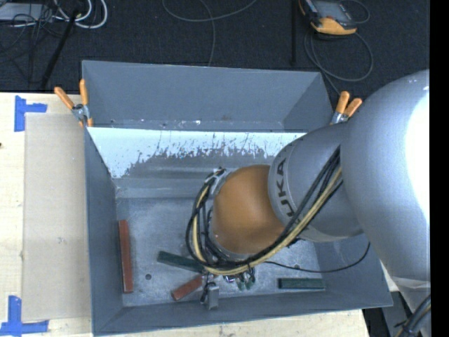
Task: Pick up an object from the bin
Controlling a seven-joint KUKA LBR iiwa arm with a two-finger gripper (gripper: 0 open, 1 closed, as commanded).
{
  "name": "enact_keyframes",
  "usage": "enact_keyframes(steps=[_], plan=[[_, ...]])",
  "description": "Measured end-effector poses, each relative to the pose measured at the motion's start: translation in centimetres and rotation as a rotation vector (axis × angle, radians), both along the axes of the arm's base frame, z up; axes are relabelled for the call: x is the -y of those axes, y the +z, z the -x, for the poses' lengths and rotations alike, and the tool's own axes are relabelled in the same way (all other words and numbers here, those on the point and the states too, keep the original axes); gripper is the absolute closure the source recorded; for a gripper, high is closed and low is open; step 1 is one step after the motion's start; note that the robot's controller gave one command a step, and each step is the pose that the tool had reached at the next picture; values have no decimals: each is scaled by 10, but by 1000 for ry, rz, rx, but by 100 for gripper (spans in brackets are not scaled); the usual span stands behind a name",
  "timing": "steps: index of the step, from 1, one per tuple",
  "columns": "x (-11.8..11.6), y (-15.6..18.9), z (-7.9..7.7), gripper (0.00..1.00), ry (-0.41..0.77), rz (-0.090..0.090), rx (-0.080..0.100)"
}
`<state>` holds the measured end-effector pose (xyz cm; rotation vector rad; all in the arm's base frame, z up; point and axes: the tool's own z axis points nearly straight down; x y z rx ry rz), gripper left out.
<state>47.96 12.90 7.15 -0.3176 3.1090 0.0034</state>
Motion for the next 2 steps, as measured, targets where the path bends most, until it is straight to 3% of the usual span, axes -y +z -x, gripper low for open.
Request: enact_keyframes(steps=[1,2], plan=[[0,-1,3,100,-2,2,-11],[22,145,2,100,64,4,-9]])
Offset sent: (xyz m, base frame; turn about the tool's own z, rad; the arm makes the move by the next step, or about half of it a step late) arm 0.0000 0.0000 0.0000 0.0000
